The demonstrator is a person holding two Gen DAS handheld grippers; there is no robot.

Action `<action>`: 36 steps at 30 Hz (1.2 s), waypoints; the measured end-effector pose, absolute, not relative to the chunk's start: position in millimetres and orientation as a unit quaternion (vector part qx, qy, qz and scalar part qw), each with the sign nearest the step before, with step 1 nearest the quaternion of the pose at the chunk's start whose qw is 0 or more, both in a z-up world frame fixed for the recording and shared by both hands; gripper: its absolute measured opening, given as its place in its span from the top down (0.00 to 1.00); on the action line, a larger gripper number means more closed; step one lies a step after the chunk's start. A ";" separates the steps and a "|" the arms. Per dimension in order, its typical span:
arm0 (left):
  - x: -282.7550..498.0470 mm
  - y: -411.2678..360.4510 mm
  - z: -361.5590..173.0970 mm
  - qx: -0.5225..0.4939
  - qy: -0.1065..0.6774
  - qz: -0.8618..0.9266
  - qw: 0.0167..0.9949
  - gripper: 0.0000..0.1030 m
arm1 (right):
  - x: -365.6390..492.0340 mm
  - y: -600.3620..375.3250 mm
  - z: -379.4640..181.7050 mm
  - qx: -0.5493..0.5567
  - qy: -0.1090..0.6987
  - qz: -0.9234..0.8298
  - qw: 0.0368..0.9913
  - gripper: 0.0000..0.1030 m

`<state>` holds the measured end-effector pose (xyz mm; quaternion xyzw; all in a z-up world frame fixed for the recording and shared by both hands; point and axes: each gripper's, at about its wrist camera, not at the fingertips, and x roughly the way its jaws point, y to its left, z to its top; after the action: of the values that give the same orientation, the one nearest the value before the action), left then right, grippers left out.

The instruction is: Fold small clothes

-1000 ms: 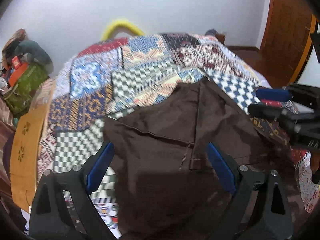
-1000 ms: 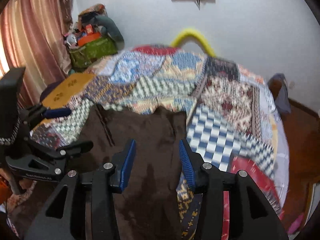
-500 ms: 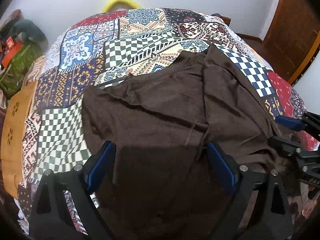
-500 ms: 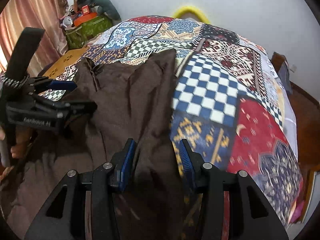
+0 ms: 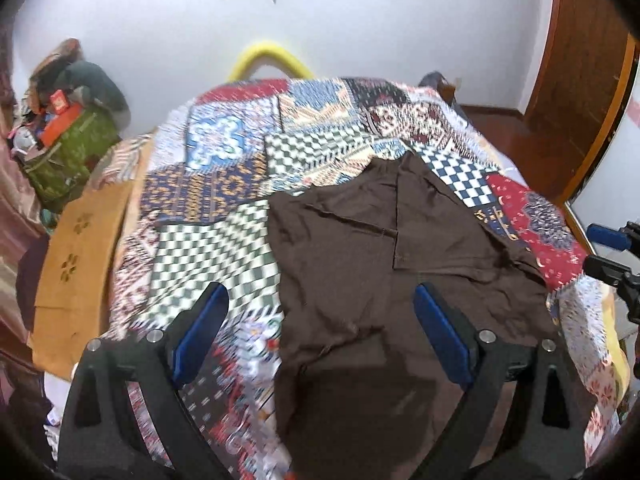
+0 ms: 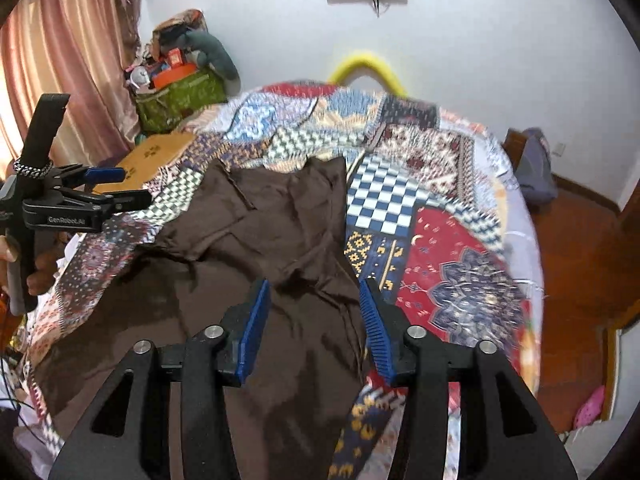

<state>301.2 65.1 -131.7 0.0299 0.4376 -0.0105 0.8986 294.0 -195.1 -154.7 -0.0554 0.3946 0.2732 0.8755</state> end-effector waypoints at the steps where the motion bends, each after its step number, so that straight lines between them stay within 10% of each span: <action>1: 291.1 68.4 -126.0 0.029 0.434 -0.007 0.901 0.08 | 287.1 -196.6 -148.9 -0.058 0.386 0.271 0.880 0.45; 10: 209.6 106.0 -130.5 0.014 0.456 0.015 0.890 0.08 | 228.8 -211.4 -130.2 -0.052 0.360 0.252 0.897 0.31; 27: 130.1 104.8 -223.8 -0.026 0.542 -0.004 0.840 0.11 | 190.9 -246.8 -267.2 -0.022 0.519 0.216 0.827 0.31; 29: 127.0 108.4 -224.4 -0.059 0.544 -0.022 0.837 0.32 | 193.1 -253.7 -271.7 0.025 0.529 0.224 0.818 0.34; 36: 129.0 97.3 -219.8 -0.081 0.548 -0.057 0.831 0.96 | 190.4 -244.6 -267.5 0.052 0.533 0.270 0.800 0.94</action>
<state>129.0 97.3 -219.8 -0.0811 0.5480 -0.0572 0.8306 190.4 -244.6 -267.5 0.0522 0.5333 0.2696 0.8001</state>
